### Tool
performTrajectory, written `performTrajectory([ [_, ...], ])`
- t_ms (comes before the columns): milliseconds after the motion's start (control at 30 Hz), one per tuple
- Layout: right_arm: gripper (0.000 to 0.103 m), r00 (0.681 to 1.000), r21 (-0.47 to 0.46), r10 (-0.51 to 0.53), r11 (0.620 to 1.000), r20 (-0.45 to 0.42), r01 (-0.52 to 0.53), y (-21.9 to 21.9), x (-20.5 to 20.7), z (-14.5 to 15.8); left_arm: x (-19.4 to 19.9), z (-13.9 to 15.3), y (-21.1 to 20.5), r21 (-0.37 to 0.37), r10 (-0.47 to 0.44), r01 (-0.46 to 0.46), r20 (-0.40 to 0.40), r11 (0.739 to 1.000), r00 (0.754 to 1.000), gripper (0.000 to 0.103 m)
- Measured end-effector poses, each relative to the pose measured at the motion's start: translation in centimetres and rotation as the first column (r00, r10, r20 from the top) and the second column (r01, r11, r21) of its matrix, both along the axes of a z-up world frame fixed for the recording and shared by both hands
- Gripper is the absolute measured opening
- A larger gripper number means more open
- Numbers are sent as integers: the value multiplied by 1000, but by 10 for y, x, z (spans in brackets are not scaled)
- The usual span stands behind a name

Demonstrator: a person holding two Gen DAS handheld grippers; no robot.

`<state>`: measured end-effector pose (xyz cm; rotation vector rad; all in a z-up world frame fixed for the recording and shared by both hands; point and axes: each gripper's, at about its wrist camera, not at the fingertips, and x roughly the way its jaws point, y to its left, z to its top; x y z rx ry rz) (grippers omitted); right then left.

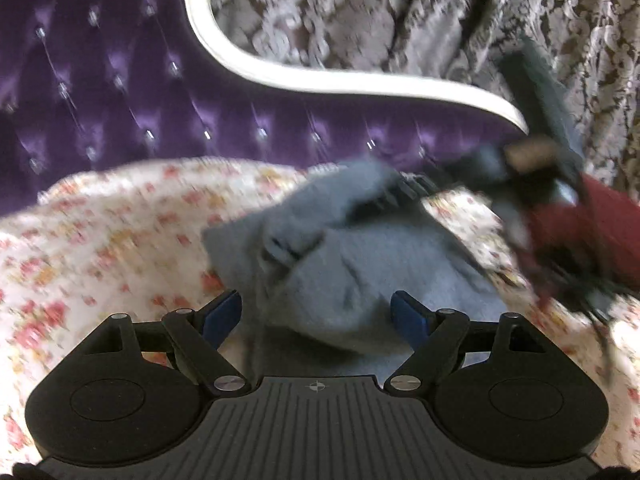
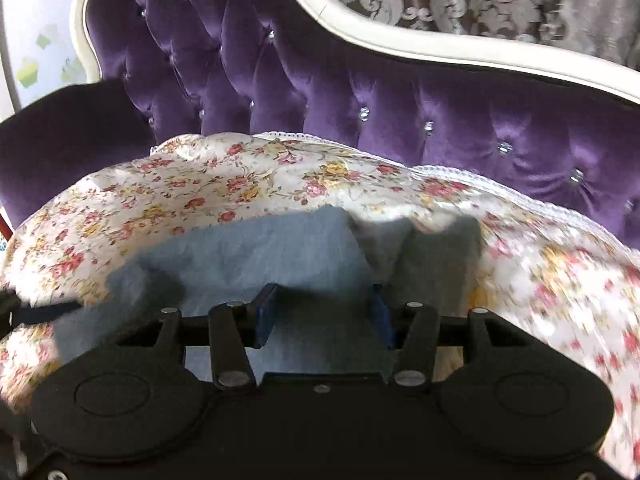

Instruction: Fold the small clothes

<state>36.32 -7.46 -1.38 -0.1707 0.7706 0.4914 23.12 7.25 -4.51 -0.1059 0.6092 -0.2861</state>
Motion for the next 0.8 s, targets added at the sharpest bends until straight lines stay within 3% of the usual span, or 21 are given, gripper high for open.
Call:
performTrajectory([
  [133, 57, 1000, 35, 22, 999, -22, -22, 22, 32, 0, 2, -8, 5, -31, -40, 38, -64, 999, 997, 81],
  [333, 57, 995, 67, 51, 997, -84, -45, 50, 62, -11, 2, -20, 4, -19, -115, 113, -130, 993, 985, 81],
  [467, 58, 998, 122, 59, 991, -37, -54, 38, 47, 1, -7, -11, 11, -90, -170, 161, -96, 983, 981, 81],
  [633, 58, 997, 157, 75, 985, -5, -73, 14, 13, 15, -21, 8, 24, -194, -231, 228, 7, 954, 973, 81],
  [700, 58, 998, 152, 70, 986, 8, -70, 2, -2, 15, -27, 15, 29, -194, -238, 244, 50, 950, 970, 81],
  [800, 58, 999, 175, 33, 984, 22, -37, -18, -20, 14, -30, 26, 30, -146, -196, 209, 96, 967, 976, 81],
])
